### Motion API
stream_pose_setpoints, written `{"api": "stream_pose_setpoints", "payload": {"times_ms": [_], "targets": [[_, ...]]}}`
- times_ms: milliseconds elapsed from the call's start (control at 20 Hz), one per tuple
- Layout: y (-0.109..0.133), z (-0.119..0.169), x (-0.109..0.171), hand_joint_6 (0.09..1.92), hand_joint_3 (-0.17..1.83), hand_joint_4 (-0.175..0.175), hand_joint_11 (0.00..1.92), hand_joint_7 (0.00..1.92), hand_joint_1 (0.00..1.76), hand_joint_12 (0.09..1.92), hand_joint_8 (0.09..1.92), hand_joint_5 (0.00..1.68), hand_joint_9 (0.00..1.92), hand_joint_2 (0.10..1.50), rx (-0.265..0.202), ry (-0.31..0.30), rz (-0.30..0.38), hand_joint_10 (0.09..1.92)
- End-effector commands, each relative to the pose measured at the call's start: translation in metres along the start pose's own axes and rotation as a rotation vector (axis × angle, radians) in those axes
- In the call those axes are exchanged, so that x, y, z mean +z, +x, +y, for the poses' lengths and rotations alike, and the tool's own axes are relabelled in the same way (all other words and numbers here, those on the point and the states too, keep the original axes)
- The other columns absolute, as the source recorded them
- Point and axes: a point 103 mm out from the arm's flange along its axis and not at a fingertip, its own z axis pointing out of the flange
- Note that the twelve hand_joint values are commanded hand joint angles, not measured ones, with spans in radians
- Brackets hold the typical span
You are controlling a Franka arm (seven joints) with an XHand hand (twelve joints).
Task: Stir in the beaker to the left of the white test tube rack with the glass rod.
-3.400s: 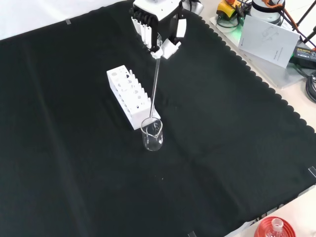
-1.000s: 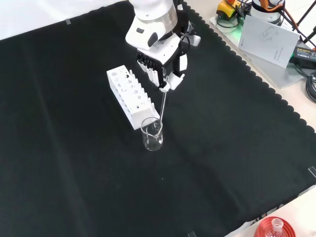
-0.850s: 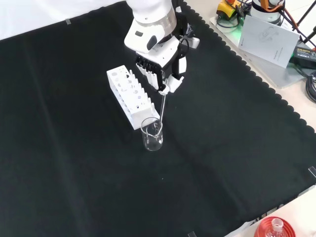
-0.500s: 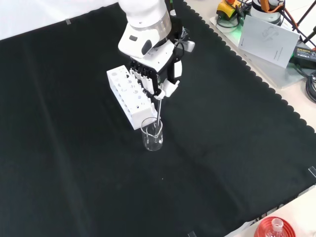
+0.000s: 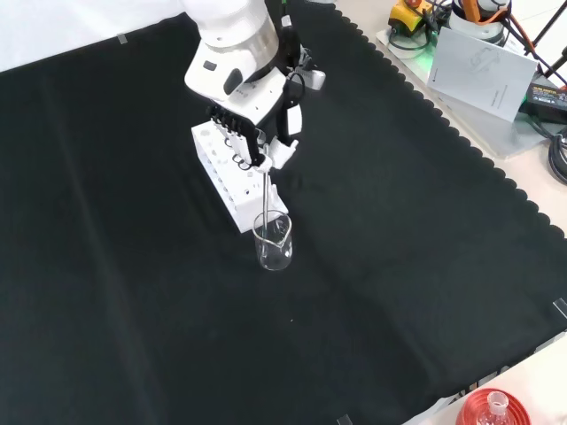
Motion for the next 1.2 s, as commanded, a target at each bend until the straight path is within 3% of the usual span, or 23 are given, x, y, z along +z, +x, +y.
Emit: {"api": "stream_pose_setpoints", "payload": {"times_ms": [50, 300, 1000, 1200], "targets": [[-0.022, -0.010, 0.002, 0.58, 0.79, -0.175, 1.65, 1.40, 1.33, 0.47, 0.54, 1.34, 1.78, 0.55, 0.030, -0.002, 0.018, 0.30], [-0.022, -0.017, 0.004, 0.58, 0.79, -0.175, 1.65, 1.40, 1.33, 0.47, 0.54, 1.34, 1.78, 0.55, 0.037, 0.006, 0.016, 0.30], [0.027, -0.021, 0.012, 0.58, 0.79, -0.175, 1.65, 1.40, 1.33, 0.47, 0.54, 1.34, 1.78, 0.55, -0.018, 0.018, -0.013, 0.30], [0.020, -0.024, 0.011, 0.58, 0.79, -0.175, 1.65, 1.40, 1.33, 0.47, 0.54, 1.34, 1.78, 0.55, -0.030, -0.004, -0.002, 0.30]]}}
